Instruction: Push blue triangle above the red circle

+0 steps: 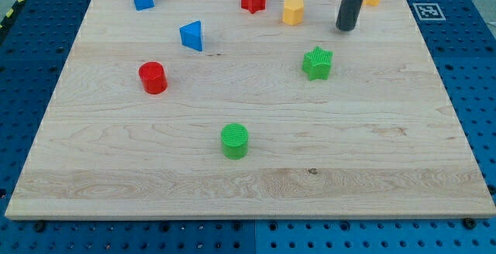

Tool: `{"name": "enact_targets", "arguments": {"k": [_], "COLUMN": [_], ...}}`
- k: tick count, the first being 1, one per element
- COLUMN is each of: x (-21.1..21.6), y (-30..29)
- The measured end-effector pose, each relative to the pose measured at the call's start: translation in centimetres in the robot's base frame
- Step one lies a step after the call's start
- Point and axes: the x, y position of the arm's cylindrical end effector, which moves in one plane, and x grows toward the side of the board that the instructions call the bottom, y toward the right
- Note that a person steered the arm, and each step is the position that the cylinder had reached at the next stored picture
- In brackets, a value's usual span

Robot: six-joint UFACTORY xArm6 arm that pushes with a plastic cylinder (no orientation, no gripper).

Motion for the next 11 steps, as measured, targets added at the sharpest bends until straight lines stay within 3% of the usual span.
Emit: {"name": "enact_targets", "arguments": {"k": [3, 8, 11], "x": [1.4, 0.7, 6.0], "y": [-21.0, -29.4, -29.8]}}
